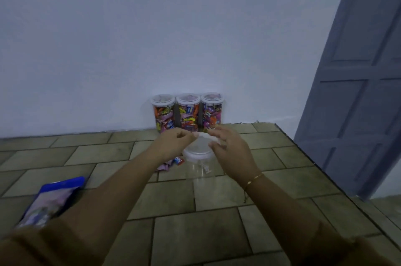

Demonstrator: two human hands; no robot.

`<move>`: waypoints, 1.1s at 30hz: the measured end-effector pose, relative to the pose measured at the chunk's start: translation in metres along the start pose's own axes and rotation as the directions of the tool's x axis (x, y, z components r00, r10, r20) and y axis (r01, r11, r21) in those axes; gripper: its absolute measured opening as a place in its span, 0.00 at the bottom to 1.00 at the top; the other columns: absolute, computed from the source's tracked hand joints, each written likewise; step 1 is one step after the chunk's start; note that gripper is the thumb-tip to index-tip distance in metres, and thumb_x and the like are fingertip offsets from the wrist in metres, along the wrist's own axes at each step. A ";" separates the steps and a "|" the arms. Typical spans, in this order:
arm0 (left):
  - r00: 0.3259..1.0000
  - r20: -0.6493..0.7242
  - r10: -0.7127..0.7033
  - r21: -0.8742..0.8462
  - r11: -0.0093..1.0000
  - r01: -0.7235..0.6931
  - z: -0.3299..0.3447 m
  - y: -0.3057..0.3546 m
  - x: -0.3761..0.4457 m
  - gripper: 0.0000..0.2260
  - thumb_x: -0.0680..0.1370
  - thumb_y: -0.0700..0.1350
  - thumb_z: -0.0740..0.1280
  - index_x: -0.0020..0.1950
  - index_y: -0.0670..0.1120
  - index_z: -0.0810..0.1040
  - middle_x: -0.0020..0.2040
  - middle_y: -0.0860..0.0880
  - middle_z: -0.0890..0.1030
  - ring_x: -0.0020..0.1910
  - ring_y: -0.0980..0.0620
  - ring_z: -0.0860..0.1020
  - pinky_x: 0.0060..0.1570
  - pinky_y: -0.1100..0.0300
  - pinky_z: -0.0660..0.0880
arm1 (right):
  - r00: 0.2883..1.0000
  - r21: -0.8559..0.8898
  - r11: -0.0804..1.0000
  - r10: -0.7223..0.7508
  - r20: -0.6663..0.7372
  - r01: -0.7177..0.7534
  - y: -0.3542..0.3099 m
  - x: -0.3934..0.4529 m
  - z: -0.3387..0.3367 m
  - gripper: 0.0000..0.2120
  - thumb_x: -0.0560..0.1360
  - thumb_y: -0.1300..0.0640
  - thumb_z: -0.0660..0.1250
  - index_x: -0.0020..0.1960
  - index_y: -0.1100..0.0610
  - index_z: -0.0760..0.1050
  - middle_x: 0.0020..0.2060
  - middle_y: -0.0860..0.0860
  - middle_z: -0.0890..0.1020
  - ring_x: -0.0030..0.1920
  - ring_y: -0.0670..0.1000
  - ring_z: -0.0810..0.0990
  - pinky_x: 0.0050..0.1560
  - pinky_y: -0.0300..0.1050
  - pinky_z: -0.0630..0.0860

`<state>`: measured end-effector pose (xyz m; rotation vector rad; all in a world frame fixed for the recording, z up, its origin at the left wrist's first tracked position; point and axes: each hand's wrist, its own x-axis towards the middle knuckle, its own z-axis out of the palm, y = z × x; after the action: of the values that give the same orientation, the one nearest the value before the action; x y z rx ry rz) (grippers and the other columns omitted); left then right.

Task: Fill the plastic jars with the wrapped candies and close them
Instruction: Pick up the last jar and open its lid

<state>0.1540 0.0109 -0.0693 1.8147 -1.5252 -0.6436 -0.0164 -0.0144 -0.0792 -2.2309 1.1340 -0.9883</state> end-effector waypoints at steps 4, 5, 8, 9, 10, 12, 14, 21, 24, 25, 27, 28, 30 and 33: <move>0.994 -0.089 -0.064 -0.021 0.998 0.062 -0.016 -0.021 -0.009 0.10 0.77 0.54 0.66 0.40 0.50 0.80 0.41 0.45 0.82 0.39 0.51 0.76 0.39 0.58 0.68 | 0.961 0.441 0.854 0.243 0.132 -0.276 -0.008 0.003 0.022 0.20 0.76 0.58 0.65 0.67 0.60 0.70 0.58 0.53 0.78 0.55 0.48 0.76 0.56 0.39 0.73; 0.988 -0.112 -0.110 -0.070 0.992 0.102 -0.021 -0.026 -0.011 0.10 0.76 0.54 0.67 0.41 0.49 0.80 0.40 0.46 0.81 0.38 0.51 0.76 0.39 0.59 0.69 | 0.948 0.501 0.805 0.270 0.168 -0.318 -0.009 0.004 0.029 0.18 0.76 0.57 0.65 0.65 0.59 0.72 0.56 0.52 0.80 0.53 0.48 0.78 0.55 0.42 0.76; 0.963 -0.154 -0.219 -0.193 0.963 0.188 -0.026 -0.037 -0.016 0.12 0.74 0.53 0.68 0.44 0.44 0.77 0.39 0.48 0.78 0.35 0.52 0.75 0.35 0.59 0.71 | 0.887 0.558 0.689 0.351 0.300 -0.462 -0.013 0.004 0.044 0.08 0.77 0.51 0.63 0.52 0.53 0.77 0.42 0.49 0.79 0.41 0.47 0.76 0.40 0.43 0.75; 0.955 -0.170 -0.242 -0.232 0.952 0.200 -0.024 -0.038 -0.018 0.11 0.75 0.51 0.68 0.44 0.44 0.76 0.39 0.48 0.77 0.35 0.52 0.74 0.35 0.58 0.71 | 0.866 0.539 0.678 0.383 0.322 -0.501 -0.013 0.005 0.047 0.09 0.77 0.48 0.63 0.48 0.53 0.75 0.40 0.50 0.77 0.40 0.47 0.73 0.38 0.43 0.73; 0.945 -0.187 -0.268 -0.282 0.936 0.210 -0.024 -0.039 -0.020 0.09 0.75 0.50 0.67 0.44 0.44 0.75 0.39 0.47 0.76 0.36 0.52 0.74 0.37 0.56 0.73 | 0.849 0.517 0.674 0.404 0.341 -0.528 -0.013 0.007 0.051 0.11 0.77 0.45 0.62 0.46 0.53 0.74 0.39 0.50 0.75 0.39 0.48 0.72 0.38 0.43 0.72; 0.928 -0.178 -0.329 -0.434 0.872 0.226 -0.021 -0.041 -0.024 0.06 0.76 0.46 0.66 0.45 0.43 0.75 0.40 0.46 0.77 0.38 0.50 0.75 0.45 0.51 0.76 | 0.833 0.505 0.665 0.405 0.376 -0.551 -0.013 0.009 0.059 0.14 0.77 0.44 0.59 0.46 0.55 0.72 0.36 0.50 0.72 0.38 0.48 0.69 0.38 0.44 0.70; 0.919 -0.103 -0.381 -0.580 0.774 0.256 -0.017 -0.044 -0.026 0.06 0.77 0.45 0.64 0.47 0.43 0.76 0.41 0.45 0.78 0.39 0.48 0.76 0.46 0.51 0.75 | 0.836 0.526 0.652 0.378 0.398 -0.546 -0.014 0.010 0.064 0.14 0.78 0.44 0.58 0.45 0.55 0.72 0.33 0.49 0.71 0.35 0.47 0.67 0.36 0.42 0.66; 0.943 -0.022 -0.333 -0.768 0.610 0.197 -0.010 -0.058 -0.028 0.11 0.79 0.45 0.59 0.53 0.42 0.78 0.48 0.42 0.81 0.45 0.47 0.78 0.42 0.55 0.75 | 0.866 0.597 0.631 0.309 0.392 -0.495 -0.018 0.015 0.072 0.15 0.79 0.50 0.59 0.36 0.53 0.71 0.28 0.48 0.68 0.31 0.46 0.64 0.31 0.40 0.59; 0.950 -0.038 -0.311 -0.813 0.562 0.151 -0.005 -0.058 -0.027 0.12 0.79 0.45 0.58 0.52 0.42 0.79 0.47 0.43 0.82 0.45 0.48 0.79 0.44 0.55 0.73 | 0.864 0.595 0.633 0.288 0.414 -0.496 -0.016 0.017 0.071 0.14 0.79 0.50 0.58 0.36 0.53 0.72 0.28 0.47 0.69 0.31 0.45 0.64 0.31 0.39 0.59; 0.952 -0.045 -0.304 -0.822 0.552 0.137 -0.003 -0.058 -0.027 0.12 0.79 0.44 0.57 0.53 0.42 0.79 0.47 0.44 0.82 0.45 0.48 0.79 0.45 0.55 0.73 | 0.862 0.599 0.626 0.288 0.418 -0.499 -0.016 0.017 0.071 0.14 0.79 0.50 0.58 0.36 0.53 0.72 0.28 0.47 0.69 0.30 0.45 0.63 0.31 0.39 0.59; 0.951 -0.057 -0.304 -0.829 0.545 0.125 -0.002 -0.057 -0.027 0.12 0.79 0.44 0.57 0.52 0.42 0.79 0.47 0.43 0.82 0.45 0.48 0.79 0.47 0.54 0.73 | 0.857 0.611 0.607 0.291 0.425 -0.508 -0.014 0.018 0.072 0.15 0.79 0.51 0.59 0.35 0.53 0.72 0.27 0.47 0.68 0.30 0.45 0.63 0.30 0.39 0.59; 0.951 -0.054 -0.305 -0.831 0.542 0.126 -0.002 -0.056 -0.027 0.12 0.79 0.44 0.57 0.53 0.41 0.79 0.47 0.43 0.82 0.46 0.47 0.79 0.47 0.54 0.73 | 0.856 0.615 0.600 0.292 0.428 -0.512 -0.013 0.018 0.072 0.15 0.79 0.51 0.59 0.35 0.53 0.72 0.27 0.47 0.68 0.30 0.45 0.63 0.30 0.39 0.58; 0.949 -0.053 -0.312 -0.833 0.538 0.130 -0.002 -0.057 -0.028 0.12 0.79 0.44 0.58 0.52 0.42 0.79 0.45 0.44 0.83 0.45 0.48 0.79 0.48 0.54 0.73 | 0.850 0.617 0.591 0.292 0.438 -0.520 -0.012 0.018 0.072 0.15 0.79 0.52 0.59 0.35 0.53 0.71 0.27 0.47 0.68 0.30 0.45 0.63 0.29 0.39 0.59; 0.945 -0.059 -0.322 -0.823 0.551 0.136 -0.003 -0.057 -0.028 0.11 0.80 0.44 0.58 0.52 0.42 0.79 0.46 0.44 0.83 0.45 0.48 0.79 0.49 0.53 0.73 | 0.842 0.641 0.550 0.289 0.456 -0.536 -0.014 0.020 0.072 0.14 0.79 0.55 0.59 0.34 0.53 0.71 0.28 0.47 0.67 0.30 0.45 0.63 0.30 0.40 0.58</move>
<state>0.1876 0.0444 -0.1124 1.2727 -0.6245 -1.0388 0.0533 -0.0187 -0.1083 -1.2733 0.8278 -0.6855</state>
